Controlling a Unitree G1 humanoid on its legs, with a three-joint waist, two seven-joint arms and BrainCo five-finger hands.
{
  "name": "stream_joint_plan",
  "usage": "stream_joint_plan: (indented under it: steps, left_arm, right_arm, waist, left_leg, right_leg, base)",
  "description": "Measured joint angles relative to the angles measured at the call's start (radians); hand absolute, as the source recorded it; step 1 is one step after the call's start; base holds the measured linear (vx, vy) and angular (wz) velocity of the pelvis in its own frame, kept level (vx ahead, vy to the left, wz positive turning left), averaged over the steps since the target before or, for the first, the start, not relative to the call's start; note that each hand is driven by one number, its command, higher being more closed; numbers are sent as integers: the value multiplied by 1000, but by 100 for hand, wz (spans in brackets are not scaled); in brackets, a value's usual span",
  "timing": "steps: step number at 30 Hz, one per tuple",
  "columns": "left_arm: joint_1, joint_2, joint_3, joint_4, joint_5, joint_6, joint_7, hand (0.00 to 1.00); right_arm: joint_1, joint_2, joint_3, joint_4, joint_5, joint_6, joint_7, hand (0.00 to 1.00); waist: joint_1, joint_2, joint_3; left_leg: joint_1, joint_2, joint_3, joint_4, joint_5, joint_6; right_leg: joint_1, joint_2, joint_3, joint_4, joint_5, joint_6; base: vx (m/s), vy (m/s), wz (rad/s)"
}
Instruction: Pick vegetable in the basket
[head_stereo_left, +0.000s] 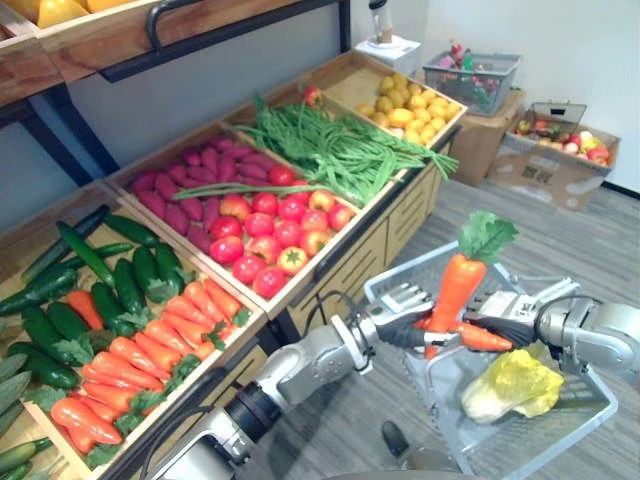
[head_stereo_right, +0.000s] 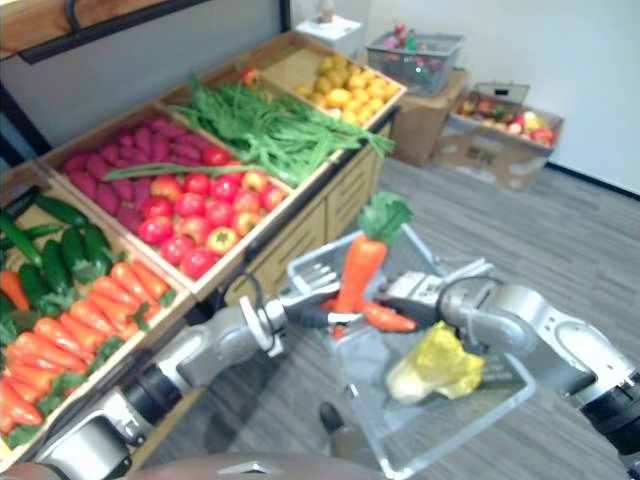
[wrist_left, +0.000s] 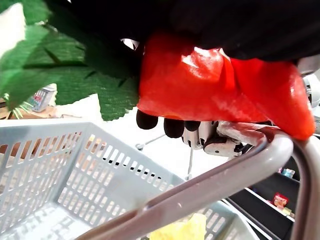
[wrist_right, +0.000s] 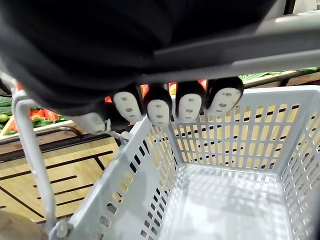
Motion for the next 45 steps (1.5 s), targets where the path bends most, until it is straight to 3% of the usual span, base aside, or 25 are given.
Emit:
stream_joint_plan:
  steps: [14, 22, 25, 27, 28, 30, 34, 45]
  left_arm:
    - [0, -20, 49, 13, -1, 0, 4, 100]
    - [1, -6, 146, 42, 0, 12, -12, 100]
    - [13, 37, 166, 39, 2, 86, -35, 100]
    - [46, 56, 239, 31, 2, 162, -42, 100]
    - [53, 65, 249, 16, 1, 168, -44, 100]
    - [75, 104, 259, -71, 0, 165, -51, 100]
    - [115, 128, 259, -187, -2, 154, -70, 100]
    - [83, 149, 184, -228, -2, 129, -74, 100]
  right_arm:
    - [0, 22, -27, 0, -5, 4, 1, 100]
    - [36, 62, -103, -3, -3, 1, -2, 100]
    - [70, 65, -125, -15, 31, -6, -8, 100]
    - [113, 108, -130, -70, 37, -47, -8, 100]
    - [122, 120, -131, -77, 37, -54, -8, 100]
    - [157, 166, -131, -80, 50, -79, -9, 100]
    - [187, 212, -130, -78, 72, -80, -19, 100]
    - [236, 212, -156, -43, 75, -76, -22, 100]
  waist:
    - [1, 3, -2]
    - [3, 2, -2]
    - [3, 2, -2]
    - [-1, 1, -3]
    - [0, -1, -4]
    - [3, -5, -7]
    - [10, -6, -8]
    - [2, -11, -11]
  left_leg:
    - [-3, -6, -6, -3, 0, 0]
    - [-9, -8, -28, -3, 1, 2]
    - [-10, -8, -34, -3, 2, 2]
    - [-11, -6, -49, -4, 2, 4]
    - [-11, -5, -52, -4, 2, 4]
    - [-24, -6, -69, -2, 3, 9]
    - [-37, -11, -87, 0, 3, 19]
    - [-45, -14, -101, 1, 1, 20]
  right_leg:
    - [1, -6, -3, 0, 1, 1]
    - [5, -14, -22, -2, 1, 1]
    - [12, -17, -27, -5, 1, 1]
    - [22, -17, -38, -8, 1, 1]
    - [23, -18, -42, -8, 0, 1]
    - [22, -25, -56, -11, 0, 1]
    - [24, -39, -75, -14, 0, 1]
    - [23, -43, -83, -14, 0, 2]
  base:
    - [10, 26, 1]
    - [6, 9, 7]
    - [7, 31, 5]
    - [11, 16, 12]
    - [18, 17, 17]
    - [9, 25, 23]
    - [4, 39, 16]
    - [0, 13, 3]
